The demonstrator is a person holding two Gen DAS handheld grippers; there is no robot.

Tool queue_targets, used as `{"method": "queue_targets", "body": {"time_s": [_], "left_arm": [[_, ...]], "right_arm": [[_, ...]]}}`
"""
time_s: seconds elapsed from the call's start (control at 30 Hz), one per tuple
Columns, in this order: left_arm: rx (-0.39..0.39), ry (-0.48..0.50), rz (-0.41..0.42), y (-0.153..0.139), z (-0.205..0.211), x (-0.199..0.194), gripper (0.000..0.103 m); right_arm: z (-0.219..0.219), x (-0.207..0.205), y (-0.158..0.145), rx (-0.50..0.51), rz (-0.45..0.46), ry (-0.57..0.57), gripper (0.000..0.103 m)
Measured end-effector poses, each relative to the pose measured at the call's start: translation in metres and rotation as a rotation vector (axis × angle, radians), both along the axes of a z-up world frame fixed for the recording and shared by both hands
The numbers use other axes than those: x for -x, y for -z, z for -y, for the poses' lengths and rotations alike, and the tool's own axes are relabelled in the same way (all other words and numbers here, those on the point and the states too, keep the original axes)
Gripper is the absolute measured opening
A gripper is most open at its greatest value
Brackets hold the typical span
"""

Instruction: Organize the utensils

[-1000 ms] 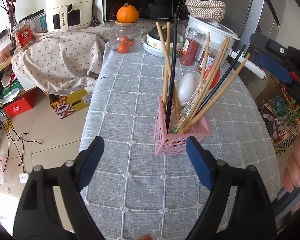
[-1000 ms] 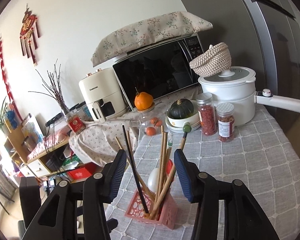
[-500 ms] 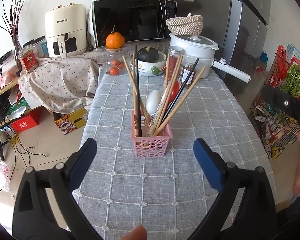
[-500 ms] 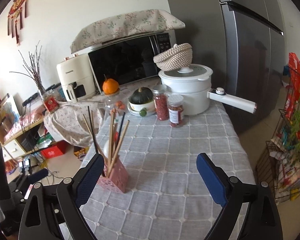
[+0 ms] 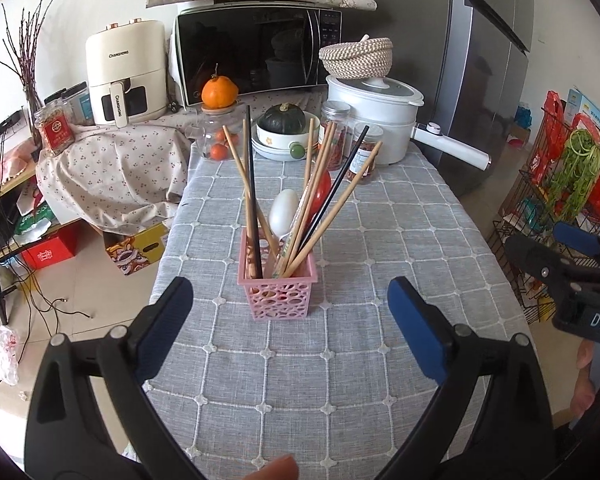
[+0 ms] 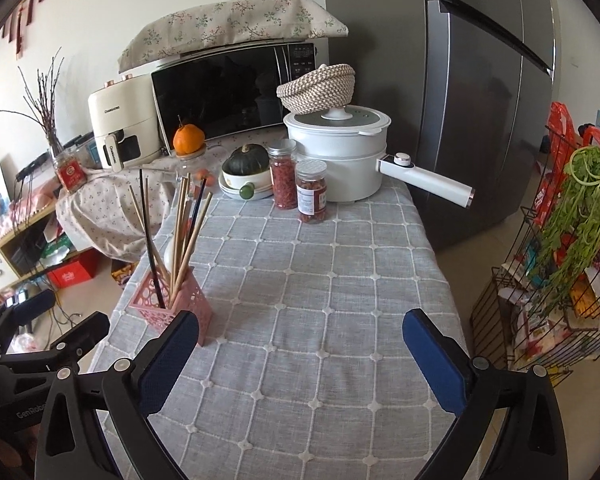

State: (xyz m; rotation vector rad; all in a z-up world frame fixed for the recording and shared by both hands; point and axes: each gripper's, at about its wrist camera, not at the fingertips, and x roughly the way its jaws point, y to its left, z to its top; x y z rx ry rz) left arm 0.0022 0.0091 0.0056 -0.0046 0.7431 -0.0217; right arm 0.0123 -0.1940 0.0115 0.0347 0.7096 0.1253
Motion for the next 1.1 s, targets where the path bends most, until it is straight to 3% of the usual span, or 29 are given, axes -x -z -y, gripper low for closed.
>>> {"method": "queue_targets", "body": {"time_s": [1.1], "left_arm": [[0.000,-0.005,-0.002,0.0010,0.0023,0.0005,0.098]], "right_arm": [[-0.0072,-0.0069,0.0035,-0.021,-0.021,-0.014,0.103]]}}
